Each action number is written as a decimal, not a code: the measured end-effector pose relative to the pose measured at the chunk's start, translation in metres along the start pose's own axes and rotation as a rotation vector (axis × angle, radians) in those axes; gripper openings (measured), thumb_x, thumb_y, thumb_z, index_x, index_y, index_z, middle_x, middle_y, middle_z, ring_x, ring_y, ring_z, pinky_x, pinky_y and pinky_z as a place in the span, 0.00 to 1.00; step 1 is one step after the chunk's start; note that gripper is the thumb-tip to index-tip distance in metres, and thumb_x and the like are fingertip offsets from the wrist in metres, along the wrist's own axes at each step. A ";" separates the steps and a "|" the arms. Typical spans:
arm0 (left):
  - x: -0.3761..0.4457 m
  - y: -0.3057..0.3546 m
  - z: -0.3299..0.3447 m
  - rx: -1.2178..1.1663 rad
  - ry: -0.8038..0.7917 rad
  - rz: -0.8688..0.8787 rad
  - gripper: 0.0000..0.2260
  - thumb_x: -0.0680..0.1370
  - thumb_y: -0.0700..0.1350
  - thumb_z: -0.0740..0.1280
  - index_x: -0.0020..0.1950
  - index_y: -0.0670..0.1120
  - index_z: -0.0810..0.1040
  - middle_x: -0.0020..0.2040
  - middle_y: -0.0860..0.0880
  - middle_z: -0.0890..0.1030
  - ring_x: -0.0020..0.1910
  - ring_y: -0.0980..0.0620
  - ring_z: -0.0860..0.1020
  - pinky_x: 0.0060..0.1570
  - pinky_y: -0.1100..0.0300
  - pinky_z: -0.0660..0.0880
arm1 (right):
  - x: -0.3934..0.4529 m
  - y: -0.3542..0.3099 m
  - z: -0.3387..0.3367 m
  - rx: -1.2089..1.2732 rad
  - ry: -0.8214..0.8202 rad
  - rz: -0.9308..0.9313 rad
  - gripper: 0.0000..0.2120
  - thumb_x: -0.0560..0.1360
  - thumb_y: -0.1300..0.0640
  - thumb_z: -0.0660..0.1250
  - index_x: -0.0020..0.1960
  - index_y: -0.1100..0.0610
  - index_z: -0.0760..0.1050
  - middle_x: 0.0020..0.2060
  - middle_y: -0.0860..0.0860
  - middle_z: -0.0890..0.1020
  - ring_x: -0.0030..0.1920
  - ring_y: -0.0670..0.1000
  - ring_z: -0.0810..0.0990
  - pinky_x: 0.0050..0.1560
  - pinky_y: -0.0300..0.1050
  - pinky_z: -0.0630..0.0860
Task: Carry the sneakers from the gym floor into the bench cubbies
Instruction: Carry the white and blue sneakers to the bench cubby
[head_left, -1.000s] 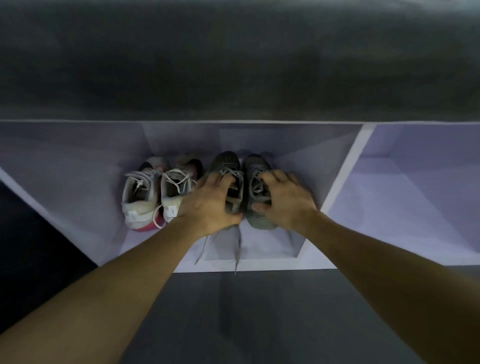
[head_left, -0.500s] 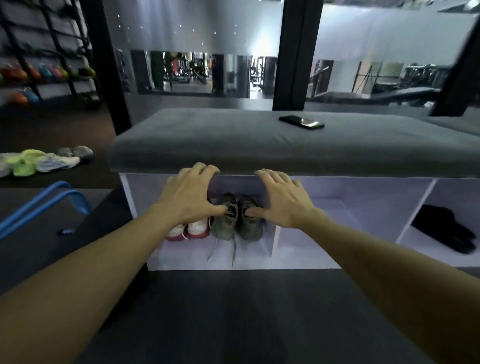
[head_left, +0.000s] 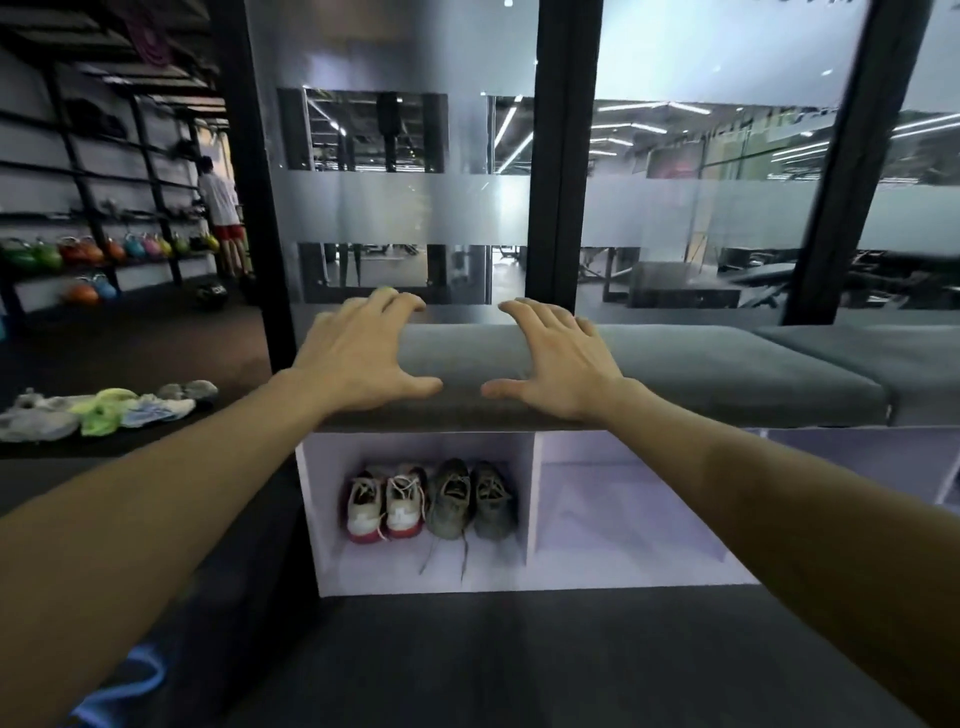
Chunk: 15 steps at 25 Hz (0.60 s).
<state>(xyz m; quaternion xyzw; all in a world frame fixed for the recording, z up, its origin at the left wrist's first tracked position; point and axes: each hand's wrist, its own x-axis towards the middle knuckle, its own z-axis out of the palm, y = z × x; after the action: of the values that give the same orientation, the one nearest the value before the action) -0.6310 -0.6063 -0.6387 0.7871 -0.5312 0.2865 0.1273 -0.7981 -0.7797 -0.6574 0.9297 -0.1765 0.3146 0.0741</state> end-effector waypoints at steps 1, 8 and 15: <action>0.008 0.000 -0.010 0.005 -0.004 -0.003 0.40 0.63 0.71 0.65 0.69 0.55 0.62 0.68 0.53 0.67 0.63 0.46 0.70 0.57 0.46 0.69 | 0.009 0.003 -0.010 -0.008 -0.001 0.002 0.45 0.66 0.29 0.65 0.75 0.49 0.54 0.75 0.49 0.60 0.73 0.53 0.59 0.70 0.57 0.57; 0.117 -0.018 -0.161 0.028 -0.038 -0.012 0.42 0.62 0.72 0.65 0.71 0.55 0.60 0.68 0.53 0.67 0.63 0.47 0.69 0.57 0.45 0.70 | 0.132 0.015 -0.158 0.030 -0.023 0.005 0.45 0.66 0.29 0.65 0.75 0.47 0.53 0.75 0.48 0.60 0.73 0.54 0.58 0.69 0.59 0.57; 0.236 -0.051 -0.404 0.068 -0.004 -0.043 0.44 0.62 0.75 0.62 0.72 0.53 0.60 0.70 0.51 0.65 0.66 0.46 0.69 0.60 0.42 0.67 | 0.272 -0.005 -0.377 0.082 -0.006 -0.013 0.47 0.63 0.23 0.57 0.75 0.47 0.54 0.75 0.49 0.60 0.73 0.55 0.59 0.69 0.59 0.57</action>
<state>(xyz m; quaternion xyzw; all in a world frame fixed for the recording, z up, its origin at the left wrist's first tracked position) -0.6480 -0.5623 -0.1702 0.8027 -0.5045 0.3001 0.1055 -0.8055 -0.7575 -0.1926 0.9340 -0.1577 0.3185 0.0376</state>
